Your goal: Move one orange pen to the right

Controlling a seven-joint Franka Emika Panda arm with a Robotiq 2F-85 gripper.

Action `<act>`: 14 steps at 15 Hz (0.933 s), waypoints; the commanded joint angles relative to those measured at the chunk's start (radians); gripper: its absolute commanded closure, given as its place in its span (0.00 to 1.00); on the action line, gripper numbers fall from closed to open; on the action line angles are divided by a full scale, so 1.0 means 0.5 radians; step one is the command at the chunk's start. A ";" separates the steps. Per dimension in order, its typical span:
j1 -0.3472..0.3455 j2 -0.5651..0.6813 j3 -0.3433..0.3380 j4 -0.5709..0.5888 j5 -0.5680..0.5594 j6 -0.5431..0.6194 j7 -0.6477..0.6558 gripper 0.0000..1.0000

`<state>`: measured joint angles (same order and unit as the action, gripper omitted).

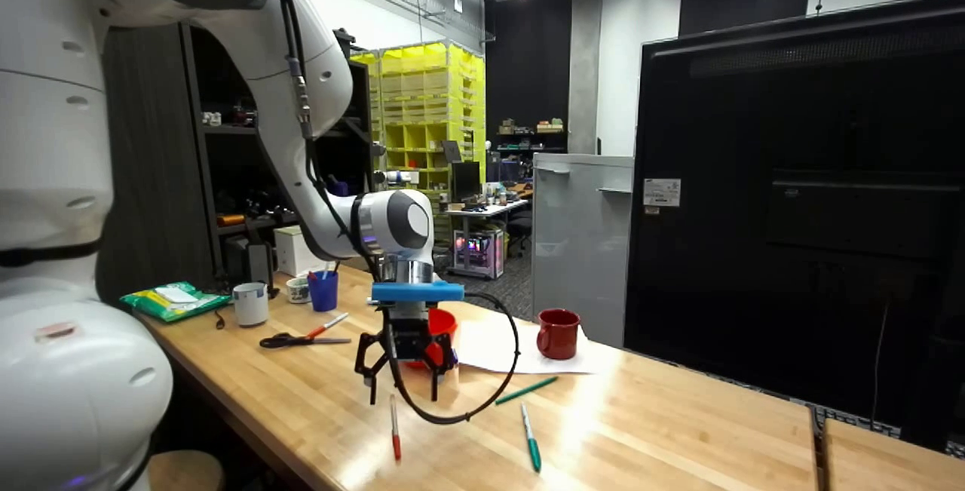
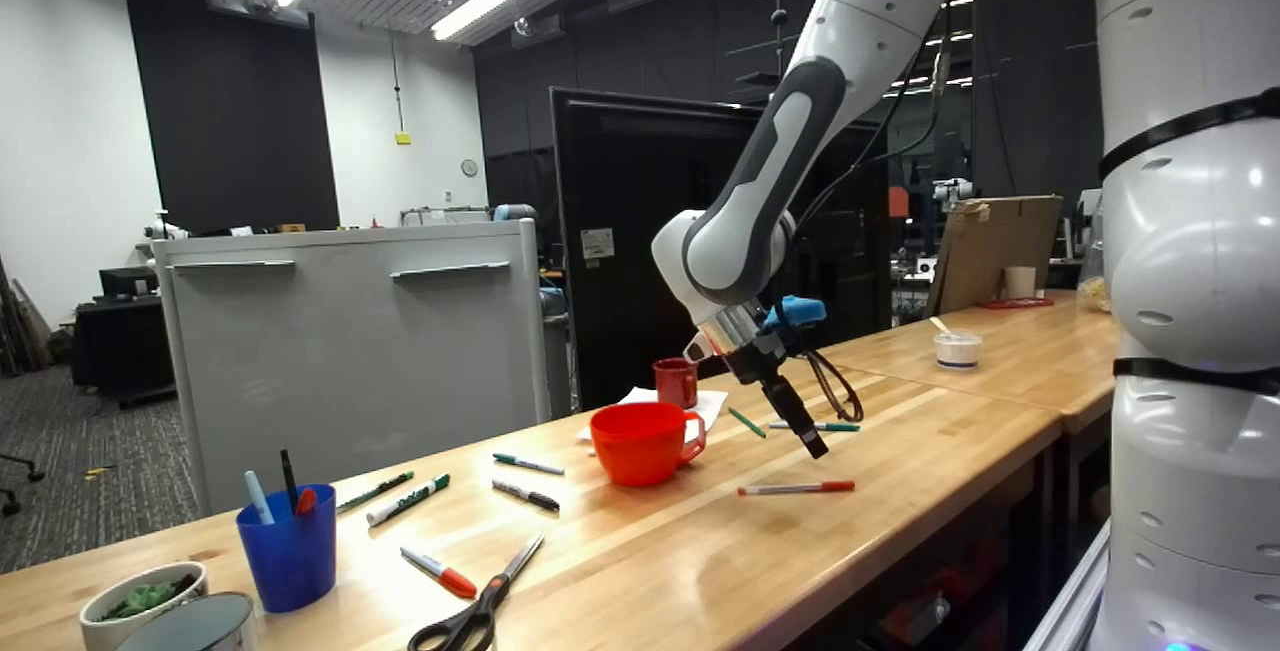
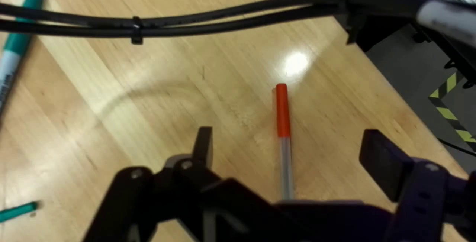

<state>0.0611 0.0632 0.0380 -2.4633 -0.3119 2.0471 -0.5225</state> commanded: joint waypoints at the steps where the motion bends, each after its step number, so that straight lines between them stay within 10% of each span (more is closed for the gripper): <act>1: 0.014 -0.205 0.033 0.041 -0.084 -0.368 0.121 0.00; 14: 0.016 -0.185 0.031 0.076 0.164 -0.257 0.029 0.00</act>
<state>0.0804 -0.0323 0.0675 -2.4113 -0.3108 1.8334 -0.4869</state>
